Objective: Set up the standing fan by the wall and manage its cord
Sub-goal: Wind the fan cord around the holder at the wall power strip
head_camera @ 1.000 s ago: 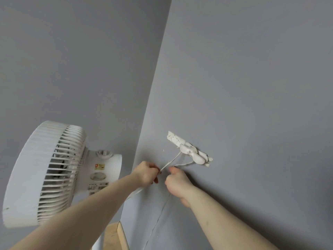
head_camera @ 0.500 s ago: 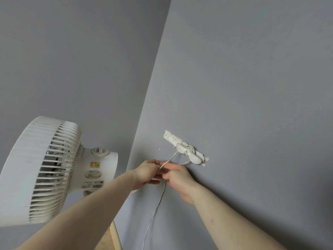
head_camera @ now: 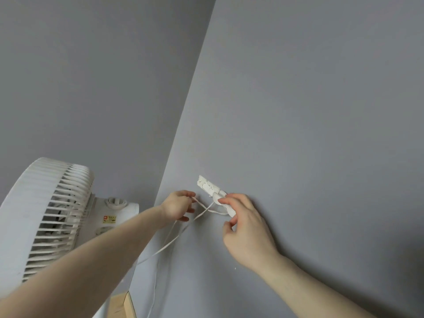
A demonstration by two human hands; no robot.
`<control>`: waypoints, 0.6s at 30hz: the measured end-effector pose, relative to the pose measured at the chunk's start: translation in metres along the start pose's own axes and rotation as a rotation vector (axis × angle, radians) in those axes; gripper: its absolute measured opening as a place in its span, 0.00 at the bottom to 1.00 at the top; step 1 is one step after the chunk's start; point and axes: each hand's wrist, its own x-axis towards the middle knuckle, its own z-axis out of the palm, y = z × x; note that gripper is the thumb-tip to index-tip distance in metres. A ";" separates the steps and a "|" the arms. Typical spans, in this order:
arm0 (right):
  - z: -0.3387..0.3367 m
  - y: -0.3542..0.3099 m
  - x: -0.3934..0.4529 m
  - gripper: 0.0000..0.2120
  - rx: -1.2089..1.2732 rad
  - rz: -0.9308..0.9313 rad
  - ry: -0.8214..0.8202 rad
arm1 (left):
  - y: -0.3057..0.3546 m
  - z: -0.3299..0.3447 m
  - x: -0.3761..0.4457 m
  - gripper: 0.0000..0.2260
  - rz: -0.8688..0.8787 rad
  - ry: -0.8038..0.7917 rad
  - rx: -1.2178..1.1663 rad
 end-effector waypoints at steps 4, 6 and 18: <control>-0.018 0.002 0.007 0.28 -0.130 0.103 -0.126 | 0.032 -0.002 0.000 0.22 0.062 -0.006 0.068; -0.018 0.003 0.006 0.29 -0.131 0.116 -0.182 | 0.046 -0.003 0.000 0.25 0.151 -0.027 0.291; -0.026 -0.002 0.006 0.30 -0.149 0.100 -0.216 | 0.100 0.026 -0.001 0.11 0.577 0.427 1.220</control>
